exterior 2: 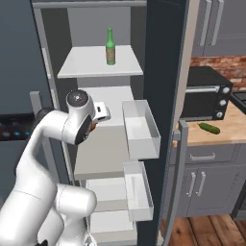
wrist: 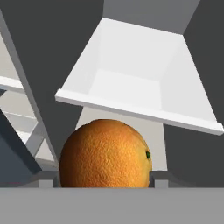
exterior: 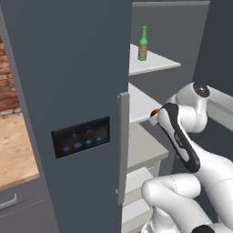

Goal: Place the beer on the top shelf of the fridge to keep it out of children's reach, and place the cucumber and orange on lower shelves for easy access.

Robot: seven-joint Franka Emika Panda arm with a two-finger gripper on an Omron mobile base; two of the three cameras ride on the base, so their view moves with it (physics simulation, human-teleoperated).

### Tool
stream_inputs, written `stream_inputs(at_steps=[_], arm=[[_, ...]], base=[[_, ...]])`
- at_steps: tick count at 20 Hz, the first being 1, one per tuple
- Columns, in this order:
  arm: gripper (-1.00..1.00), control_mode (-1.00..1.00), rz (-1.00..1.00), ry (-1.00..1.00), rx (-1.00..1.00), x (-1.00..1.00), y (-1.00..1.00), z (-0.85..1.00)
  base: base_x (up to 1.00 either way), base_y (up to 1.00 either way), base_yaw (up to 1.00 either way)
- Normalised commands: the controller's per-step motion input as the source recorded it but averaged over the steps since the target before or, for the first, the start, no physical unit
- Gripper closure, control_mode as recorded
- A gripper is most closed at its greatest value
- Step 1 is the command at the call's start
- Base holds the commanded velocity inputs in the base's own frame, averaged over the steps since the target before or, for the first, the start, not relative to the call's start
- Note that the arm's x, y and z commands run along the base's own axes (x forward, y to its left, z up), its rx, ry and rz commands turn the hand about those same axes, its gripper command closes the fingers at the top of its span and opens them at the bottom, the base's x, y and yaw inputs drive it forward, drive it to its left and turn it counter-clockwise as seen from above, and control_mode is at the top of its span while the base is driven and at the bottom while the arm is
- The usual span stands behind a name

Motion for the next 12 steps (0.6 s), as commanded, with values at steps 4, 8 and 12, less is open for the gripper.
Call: stream_inputs(at_steps=[4,8,12], arm=[[1.0,-1.0,0.04,0.0,0.02,0.49,-0.11,-0.12],[1.0,-1.0,0.04,0.0,0.01,0.53,-0.11,-0.12],[1.0,-1.0,0.03,0.0,0.0,0.56,-0.06,-0.19]], base=[[0.0,0.0,0.0],[0.0,0.0,0.0],[0.0,0.0,0.0]])
